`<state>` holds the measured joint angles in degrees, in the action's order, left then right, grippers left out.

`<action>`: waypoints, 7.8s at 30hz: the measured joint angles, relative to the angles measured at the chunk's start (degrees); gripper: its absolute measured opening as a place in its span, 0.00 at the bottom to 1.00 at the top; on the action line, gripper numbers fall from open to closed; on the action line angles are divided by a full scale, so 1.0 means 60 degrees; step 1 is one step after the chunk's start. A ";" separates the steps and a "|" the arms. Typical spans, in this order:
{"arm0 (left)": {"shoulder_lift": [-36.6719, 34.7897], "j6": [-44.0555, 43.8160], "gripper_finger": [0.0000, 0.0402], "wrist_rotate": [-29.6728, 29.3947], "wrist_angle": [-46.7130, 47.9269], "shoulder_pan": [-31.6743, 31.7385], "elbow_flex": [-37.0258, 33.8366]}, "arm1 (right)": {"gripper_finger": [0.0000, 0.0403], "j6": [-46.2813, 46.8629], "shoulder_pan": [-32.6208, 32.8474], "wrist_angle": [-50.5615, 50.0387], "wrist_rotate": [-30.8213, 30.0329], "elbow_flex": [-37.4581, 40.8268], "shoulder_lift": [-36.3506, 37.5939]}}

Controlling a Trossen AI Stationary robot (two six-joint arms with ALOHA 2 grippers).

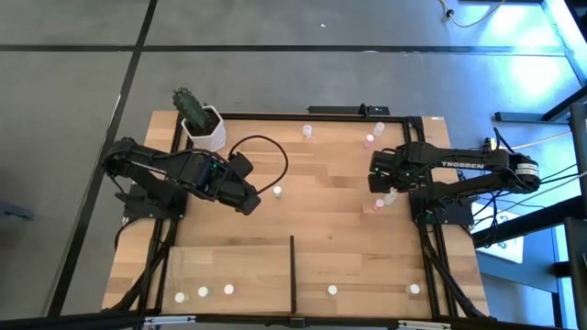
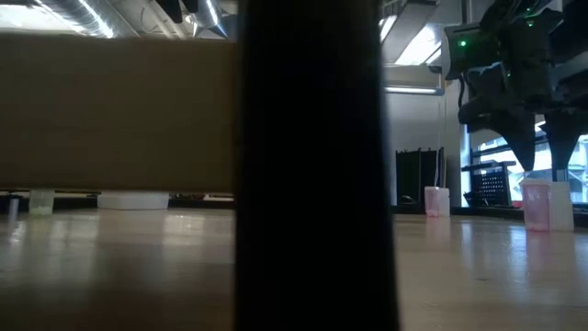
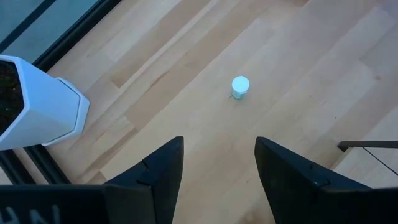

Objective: Pick and place medicine bottles onto shelf by color

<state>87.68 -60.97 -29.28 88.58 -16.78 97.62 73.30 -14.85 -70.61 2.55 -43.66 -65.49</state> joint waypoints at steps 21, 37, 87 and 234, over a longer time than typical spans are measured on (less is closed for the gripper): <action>0.0000 0.0035 0.48 -0.0004 0.0004 -0.0041 0.0000 | 0.53 0.0021 0.0000 0.0046 -0.0063 0.0000 -0.0754; 0.0000 0.0266 0.48 0.0000 0.0004 -0.0051 0.0000 | 0.53 -0.0016 0.0004 0.0127 0.0010 0.0000 -0.1609; 0.0000 0.0517 0.48 0.0004 0.0011 -0.0040 0.0000 | 0.53 -0.1006 0.0007 0.1344 0.0850 0.0000 -0.2197; 0.0000 0.0772 0.48 -0.0461 0.0015 -0.0295 -0.0004 | 0.54 -1.0278 0.1789 -0.2097 -0.0942 -1.2003 -0.8951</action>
<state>87.68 -56.34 -32.04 88.66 -18.55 97.60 11.64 -4.12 -83.19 -3.10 -115.68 -119.20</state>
